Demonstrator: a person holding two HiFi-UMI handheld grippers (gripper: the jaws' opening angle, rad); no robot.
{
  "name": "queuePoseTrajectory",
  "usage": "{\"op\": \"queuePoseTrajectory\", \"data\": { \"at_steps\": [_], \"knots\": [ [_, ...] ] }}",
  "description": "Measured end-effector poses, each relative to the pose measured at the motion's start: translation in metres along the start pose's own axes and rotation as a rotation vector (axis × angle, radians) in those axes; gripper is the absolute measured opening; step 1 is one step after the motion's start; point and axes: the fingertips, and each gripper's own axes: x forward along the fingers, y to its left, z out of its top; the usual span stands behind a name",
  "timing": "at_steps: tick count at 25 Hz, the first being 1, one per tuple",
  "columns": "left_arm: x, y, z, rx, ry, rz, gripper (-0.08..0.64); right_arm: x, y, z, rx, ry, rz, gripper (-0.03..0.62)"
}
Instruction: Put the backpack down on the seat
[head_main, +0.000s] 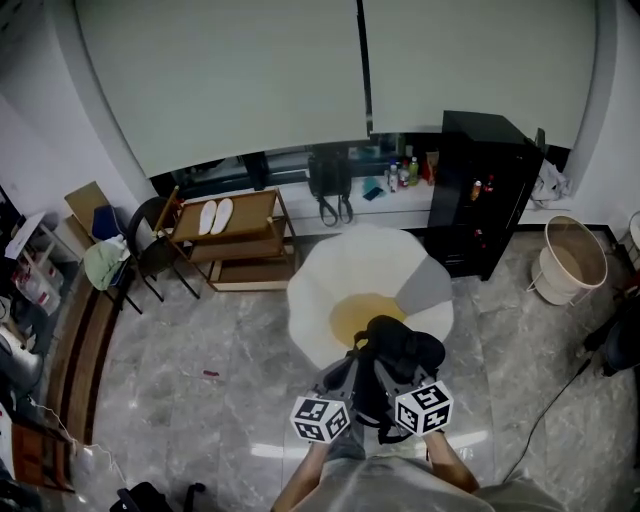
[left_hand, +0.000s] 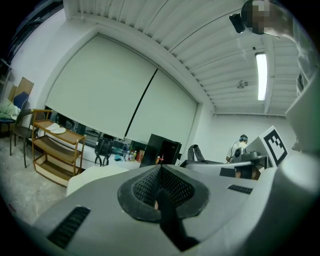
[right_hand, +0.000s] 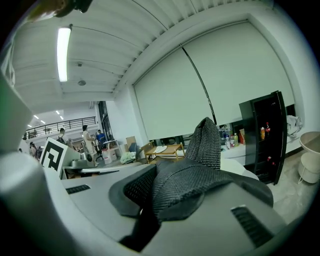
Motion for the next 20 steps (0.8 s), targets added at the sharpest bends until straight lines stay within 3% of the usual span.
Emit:
{"op": "queuePoseTrajectory", "data": {
  "at_steps": [12, 20],
  "knots": [
    [0.077, 0.09, 0.018, -0.047, 0.091, -0.02, 0.031, 0.107, -0.053, 0.016, 0.086, 0.068, -0.048, 0.047],
    [0.132, 0.147, 0.062, -0.039, 0.08, -0.047, 0.031, 0.179, -0.089, 0.05, 0.099, 0.067, -0.09, 0.048]
  ]
}}
